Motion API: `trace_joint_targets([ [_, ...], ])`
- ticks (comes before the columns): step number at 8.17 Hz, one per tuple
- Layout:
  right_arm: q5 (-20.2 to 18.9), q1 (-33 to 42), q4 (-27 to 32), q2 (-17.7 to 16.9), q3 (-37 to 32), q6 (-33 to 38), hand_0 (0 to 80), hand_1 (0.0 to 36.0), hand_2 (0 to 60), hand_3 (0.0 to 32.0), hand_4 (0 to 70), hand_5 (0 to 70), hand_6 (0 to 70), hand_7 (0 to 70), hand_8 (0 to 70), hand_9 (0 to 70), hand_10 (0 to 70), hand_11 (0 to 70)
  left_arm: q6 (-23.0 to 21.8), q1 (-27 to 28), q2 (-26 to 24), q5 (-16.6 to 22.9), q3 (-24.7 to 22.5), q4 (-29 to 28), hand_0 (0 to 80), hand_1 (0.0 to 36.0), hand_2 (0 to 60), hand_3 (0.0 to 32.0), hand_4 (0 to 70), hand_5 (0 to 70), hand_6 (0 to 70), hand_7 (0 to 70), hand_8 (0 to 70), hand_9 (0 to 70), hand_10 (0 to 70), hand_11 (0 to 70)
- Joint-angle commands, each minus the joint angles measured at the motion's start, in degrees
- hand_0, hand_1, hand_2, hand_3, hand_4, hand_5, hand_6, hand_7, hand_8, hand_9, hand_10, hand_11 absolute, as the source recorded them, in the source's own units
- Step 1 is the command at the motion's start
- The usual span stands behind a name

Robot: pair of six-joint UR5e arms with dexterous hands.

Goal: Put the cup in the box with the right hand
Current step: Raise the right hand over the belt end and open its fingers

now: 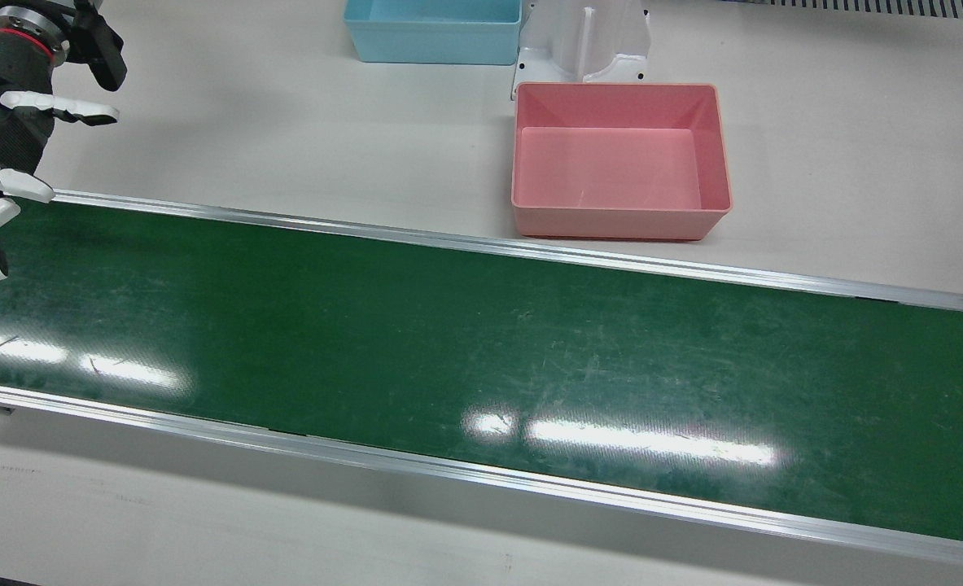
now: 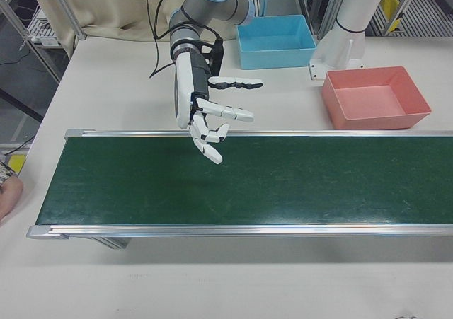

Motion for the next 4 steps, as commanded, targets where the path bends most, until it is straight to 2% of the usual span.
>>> trace_joint_targets([
  [1, -0.09, -1.31, -0.02, 0.07, 0.00, -0.08, 58.0, 20.2, 11.2, 0.0, 44.2, 6.4, 15.0, 64.8, 4.5, 16.5, 10.7, 17.4, 0.04, 0.00, 0.00, 0.00, 0.00, 0.00, 0.0, 0.0, 0.0, 0.0, 0.0, 0.0, 0.0, 0.0, 0.0, 0.0, 0.0, 0.0],
  [2, -0.09, -0.70, -0.02, -0.02, 0.00, 0.01, 57.1, 24.5, 27.7, 0.0, 44.7, 6.2, 12.6, 53.4, 1.8, 10.9, 7.9, 13.4, 0.04, 0.00, -0.09, 0.00, 0.00, 0.00, 0.0, 0.0, 0.0, 0.0, 0.0, 0.0, 0.0, 0.0, 0.0, 0.0, 0.0, 0.0],
  [3, -0.09, -0.26, -0.02, -0.02, 0.00, 0.01, 56.5, 28.3, 41.6, 0.0, 40.8, 6.7, 11.2, 44.9, 1.7, 9.3, 6.8, 12.0, -0.05, 0.00, 0.00, 0.00, 0.00, 0.00, 0.0, 0.0, 0.0, 0.0, 0.0, 0.0, 0.0, 0.0, 0.0, 0.0, 0.0, 0.0],
  [4, -0.09, -0.78, -0.02, 0.16, 0.09, 0.01, 55.5, 26.2, 30.8, 3.4, 22.5, 6.7, 6.8, 33.5, 0.3, 5.3, 4.9, 9.5, 0.04, 0.00, 0.00, 0.00, 0.00, 0.00, 0.0, 0.0, 0.0, 0.0, 0.0, 0.0, 0.0, 0.0, 0.0, 0.0, 0.0, 0.0],
])
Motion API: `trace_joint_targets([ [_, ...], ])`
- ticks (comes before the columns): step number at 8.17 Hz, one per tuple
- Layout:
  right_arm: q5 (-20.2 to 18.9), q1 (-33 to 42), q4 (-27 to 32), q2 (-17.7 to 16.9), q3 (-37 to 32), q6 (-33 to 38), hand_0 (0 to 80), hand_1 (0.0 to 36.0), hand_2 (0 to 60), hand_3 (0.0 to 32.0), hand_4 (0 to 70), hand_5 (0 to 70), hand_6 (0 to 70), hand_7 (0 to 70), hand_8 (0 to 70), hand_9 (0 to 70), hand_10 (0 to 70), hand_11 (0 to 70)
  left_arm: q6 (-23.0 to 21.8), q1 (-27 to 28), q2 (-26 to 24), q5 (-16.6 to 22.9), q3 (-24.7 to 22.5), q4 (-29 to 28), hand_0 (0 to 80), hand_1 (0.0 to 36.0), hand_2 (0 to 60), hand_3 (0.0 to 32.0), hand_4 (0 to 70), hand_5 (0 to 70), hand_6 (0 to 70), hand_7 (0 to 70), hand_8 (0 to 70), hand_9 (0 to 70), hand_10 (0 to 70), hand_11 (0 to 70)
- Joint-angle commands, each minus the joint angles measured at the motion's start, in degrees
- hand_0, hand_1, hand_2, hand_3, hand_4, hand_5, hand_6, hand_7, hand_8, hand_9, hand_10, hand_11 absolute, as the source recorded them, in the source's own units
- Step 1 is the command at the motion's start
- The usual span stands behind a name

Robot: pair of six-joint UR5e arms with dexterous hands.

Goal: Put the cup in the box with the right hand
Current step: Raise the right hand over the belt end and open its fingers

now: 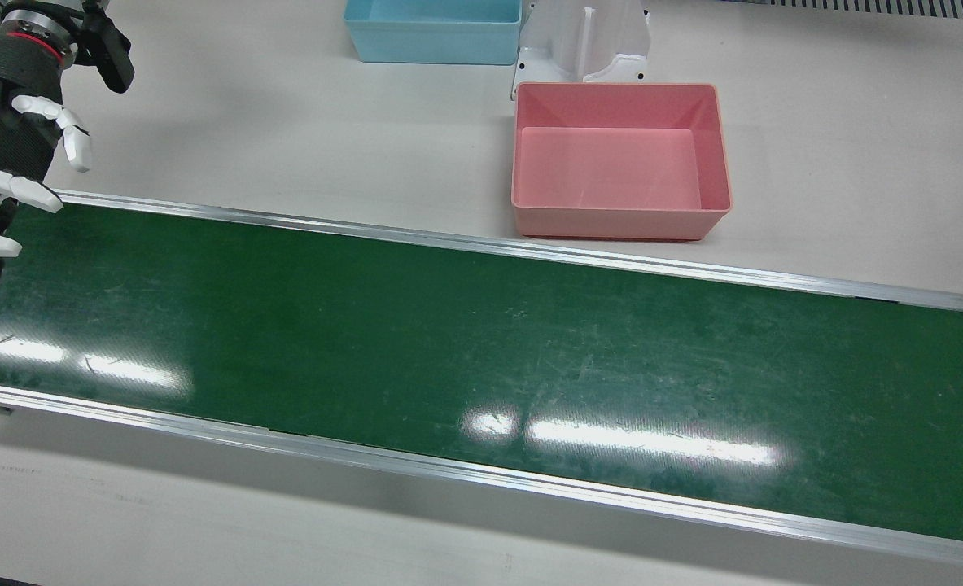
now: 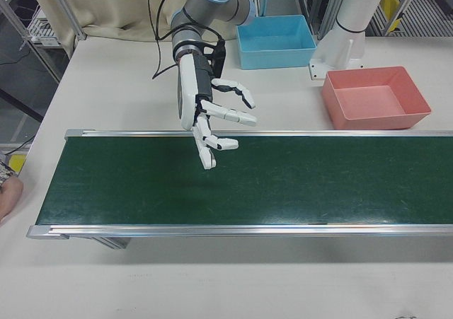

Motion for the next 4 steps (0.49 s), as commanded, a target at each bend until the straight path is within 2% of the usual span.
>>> trace_joint_targets([
  [1, -0.01, 0.51, 0.08, 0.05, 0.09, 0.11, 55.4, 23.2, 18.8, 9.4, 16.4, 6.3, 5.3, 29.7, 0.0, 4.5, 4.2, 8.5, -0.06, 0.00, 0.02, 0.00, 0.00, 0.00, 0.0, 0.0, 0.0, 0.0, 0.0, 0.0, 0.0, 0.0, 0.0, 0.0, 0.0, 0.0],
  [2, 0.08, 0.34, 0.17, 0.05, 0.09, 0.11, 55.7, 21.1, 11.3, 4.6, 20.0, 6.1, 6.5, 32.6, 0.3, 5.1, 5.6, 10.4, 0.03, 0.00, 0.02, 0.00, 0.00, 0.00, 0.0, 0.0, 0.0, 0.0, 0.0, 0.0, 0.0, 0.0, 0.0, 0.0, 0.0, 0.0],
  [3, 0.08, 0.25, 0.26, 0.14, 0.09, 0.20, 55.7, 18.0, 3.2, 5.0, 21.3, 5.7, 6.3, 32.6, 0.2, 5.1, 5.1, 9.5, -0.06, 0.00, 0.02, 0.00, 0.00, 0.00, 0.0, 0.0, 0.0, 0.0, 0.0, 0.0, 0.0, 0.0, 0.0, 0.0, 0.0, 0.0],
  [4, 0.08, 0.60, 0.34, 1.01, -0.09, 0.20, 53.7, 3.2, 0.0, 8.2, 24.6, 3.5, 5.2, 30.3, 0.0, 4.8, 4.5, 7.9, 0.03, 0.00, 0.02, 0.00, 0.00, 0.00, 0.0, 0.0, 0.0, 0.0, 0.0, 0.0, 0.0, 0.0, 0.0, 0.0, 0.0, 0.0],
])
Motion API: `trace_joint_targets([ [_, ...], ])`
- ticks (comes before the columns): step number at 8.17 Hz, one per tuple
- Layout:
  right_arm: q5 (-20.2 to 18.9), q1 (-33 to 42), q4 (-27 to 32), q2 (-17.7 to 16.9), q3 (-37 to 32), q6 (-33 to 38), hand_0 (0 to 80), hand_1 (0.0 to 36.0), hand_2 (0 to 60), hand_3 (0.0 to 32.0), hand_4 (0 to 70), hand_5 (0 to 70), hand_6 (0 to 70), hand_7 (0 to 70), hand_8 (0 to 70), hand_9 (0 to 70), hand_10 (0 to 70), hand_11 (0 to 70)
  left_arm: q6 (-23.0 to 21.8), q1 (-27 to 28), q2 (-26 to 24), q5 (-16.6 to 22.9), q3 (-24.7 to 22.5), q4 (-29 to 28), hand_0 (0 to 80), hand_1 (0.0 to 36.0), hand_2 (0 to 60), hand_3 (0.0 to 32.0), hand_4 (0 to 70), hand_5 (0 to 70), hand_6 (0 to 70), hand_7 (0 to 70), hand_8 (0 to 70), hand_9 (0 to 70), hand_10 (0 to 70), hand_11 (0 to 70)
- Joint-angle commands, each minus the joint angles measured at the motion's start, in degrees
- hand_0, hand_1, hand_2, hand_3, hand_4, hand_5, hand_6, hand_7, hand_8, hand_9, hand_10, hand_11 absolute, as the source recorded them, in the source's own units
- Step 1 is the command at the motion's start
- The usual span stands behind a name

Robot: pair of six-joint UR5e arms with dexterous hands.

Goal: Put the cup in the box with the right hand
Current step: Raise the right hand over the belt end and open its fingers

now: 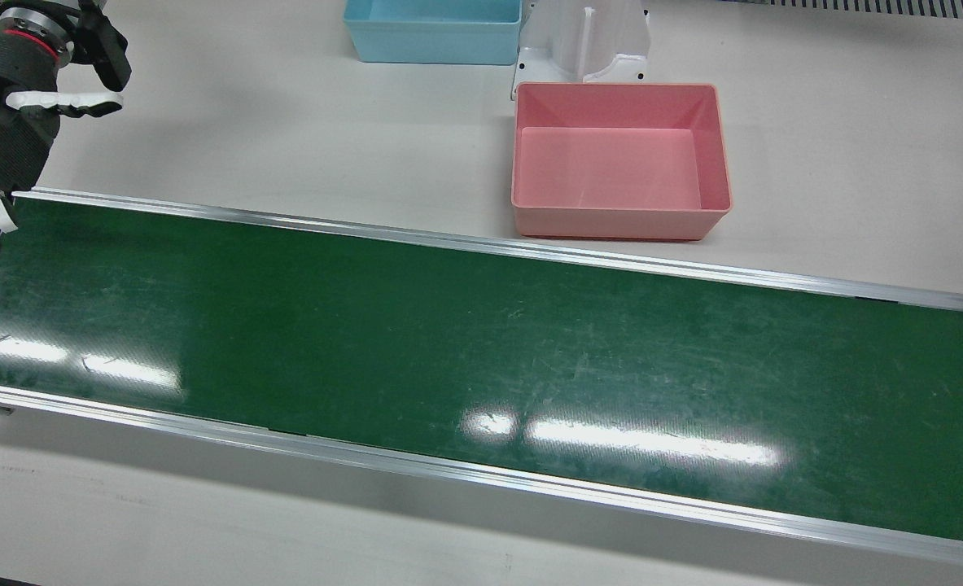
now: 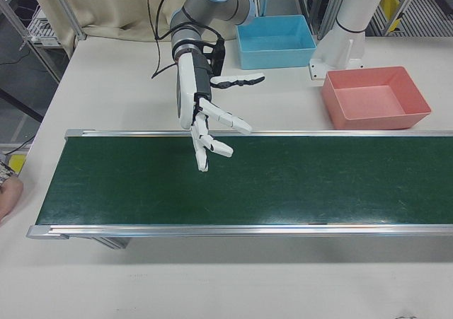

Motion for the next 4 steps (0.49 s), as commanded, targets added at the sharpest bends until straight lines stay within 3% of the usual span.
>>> trace_joint_targets([
  [1, 0.03, 0.39, 0.44, 1.01, -0.17, 0.15, 49.6, 0.0, 0.0, 8.6, 24.2, 2.3, 4.9, 29.7, 0.0, 5.4, 4.6, 7.5, 0.05, 0.00, 0.00, 0.00, 0.00, 0.00, 0.0, 0.0, 0.0, 0.0, 0.0, 0.0, 0.0, 0.0, 0.0, 0.0, 0.0, 0.0],
  [2, 0.20, 0.39, 0.53, 1.10, -0.17, 0.24, 46.6, 0.0, 0.0, 8.4, 23.0, 1.4, 4.8, 30.2, 0.0, 5.9, 4.5, 7.0, -0.04, 0.00, -0.09, 0.00, 0.00, 0.00, 0.0, 0.0, 0.0, 0.0, 0.0, 0.0, 0.0, 0.0, 0.0, 0.0, 0.0, 0.0],
  [3, 0.12, 0.31, 0.53, 1.19, 0.01, 0.16, 38.7, 0.0, 0.0, 3.4, 24.7, 0.0, 5.0, 30.5, 0.0, 5.9, 5.1, 7.4, 0.05, 0.00, 0.00, 0.00, 0.00, 0.00, 0.0, 0.0, 0.0, 0.0, 0.0, 0.0, 0.0, 0.0, 0.0, 0.0, 0.0, 0.0],
  [4, 0.03, -0.56, 0.44, 1.54, -0.08, 0.07, 16.9, 0.0, 0.0, 0.0, 27.7, 0.0, 5.5, 32.2, 0.5, 7.6, 5.6, 7.5, -0.04, 0.00, 0.00, 0.00, 0.00, 0.00, 0.0, 0.0, 0.0, 0.0, 0.0, 0.0, 0.0, 0.0, 0.0, 0.0, 0.0, 0.0],
])
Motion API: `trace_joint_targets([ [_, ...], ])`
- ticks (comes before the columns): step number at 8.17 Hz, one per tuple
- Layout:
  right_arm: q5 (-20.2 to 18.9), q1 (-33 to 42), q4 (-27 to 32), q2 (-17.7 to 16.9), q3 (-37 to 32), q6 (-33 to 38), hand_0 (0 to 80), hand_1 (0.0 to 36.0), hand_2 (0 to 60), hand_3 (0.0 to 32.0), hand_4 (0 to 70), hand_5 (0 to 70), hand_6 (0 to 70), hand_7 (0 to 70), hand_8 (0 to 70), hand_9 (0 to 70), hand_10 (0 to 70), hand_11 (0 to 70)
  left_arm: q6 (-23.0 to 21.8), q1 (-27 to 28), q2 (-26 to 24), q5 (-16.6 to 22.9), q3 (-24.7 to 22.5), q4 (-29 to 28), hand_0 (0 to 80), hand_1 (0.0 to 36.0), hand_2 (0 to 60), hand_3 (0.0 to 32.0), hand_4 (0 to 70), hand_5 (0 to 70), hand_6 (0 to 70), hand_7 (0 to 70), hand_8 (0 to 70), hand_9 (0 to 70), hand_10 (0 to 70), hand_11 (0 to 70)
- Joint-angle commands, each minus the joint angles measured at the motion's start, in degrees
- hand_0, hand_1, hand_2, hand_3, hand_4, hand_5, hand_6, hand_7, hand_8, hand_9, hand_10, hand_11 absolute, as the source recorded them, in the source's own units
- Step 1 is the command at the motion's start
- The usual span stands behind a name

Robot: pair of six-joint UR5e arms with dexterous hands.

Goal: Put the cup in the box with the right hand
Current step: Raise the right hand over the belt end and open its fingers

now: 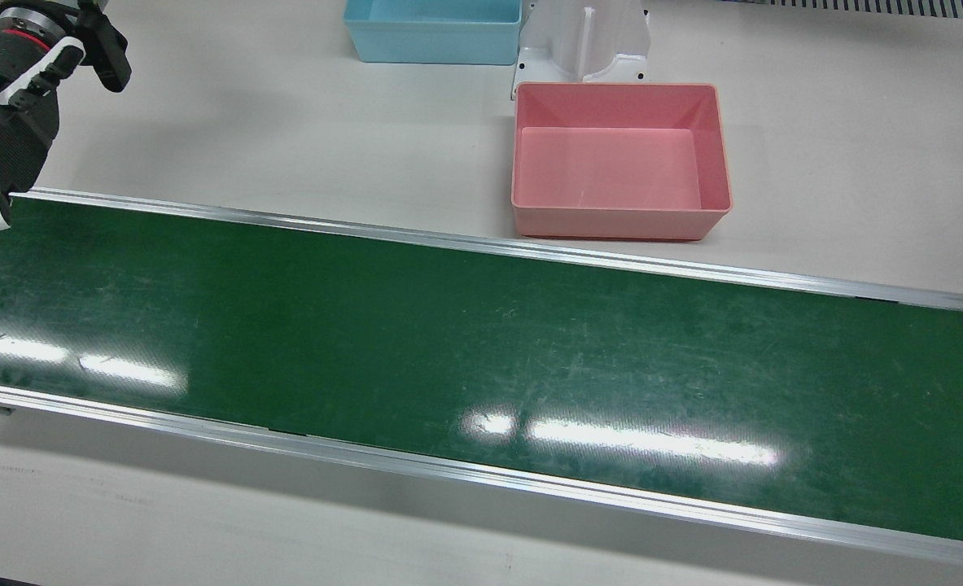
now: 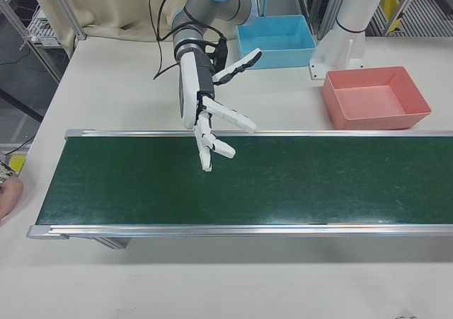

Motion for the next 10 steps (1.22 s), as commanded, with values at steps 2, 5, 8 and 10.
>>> trace_joint_targets([
  [2, -0.09, -0.55, -0.02, 0.92, -0.07, -0.19, 0.0, 0.0, 0.0, 0.0, 32.2, 0.0, 6.7, 35.4, 0.4, 6.9, 3.9, 4.1, 0.04, 0.00, -0.07, 0.00, 0.00, 0.00, 0.0, 0.0, 0.0, 0.0, 0.0, 0.0, 0.0, 0.0, 0.0, 0.0, 0.0, 0.0],
  [5, 0.35, -0.73, 0.06, 1.01, 0.02, 0.07, 0.0, 0.0, 0.1, 0.0, 33.9, 0.0, 6.7, 35.5, 0.5, 8.0, 4.0, 4.3, -0.05, 0.00, 0.02, 0.00, 0.00, 0.00, 0.0, 0.0, 0.0, 0.0, 0.0, 0.0, 0.0, 0.0, 0.0, 0.0, 0.0, 0.0],
  [8, 1.05, -0.20, 0.06, 1.19, 0.45, 0.86, 0.0, 0.0, 15.8, 0.0, 45.7, 0.0, 12.0, 63.4, 2.5, 15.2, 4.0, 4.4, 0.04, 0.00, 0.02, 0.00, 0.00, 0.00, 0.0, 0.0, 0.0, 0.0, 0.0, 0.0, 0.0, 0.0, 0.0, 0.0, 0.0, 0.0],
  [10, 1.06, 0.41, 0.06, 1.80, 0.63, 0.95, 32.5, 0.0, 0.1, 0.0, 63.5, 0.0, 11.5, 58.2, 2.3, 14.4, 4.9, 6.1, 0.04, 0.00, -0.07, 0.00, 0.00, 0.00, 0.0, 0.0, 0.0, 0.0, 0.0, 0.0, 0.0, 0.0, 0.0, 0.0, 0.0, 0.0],
])
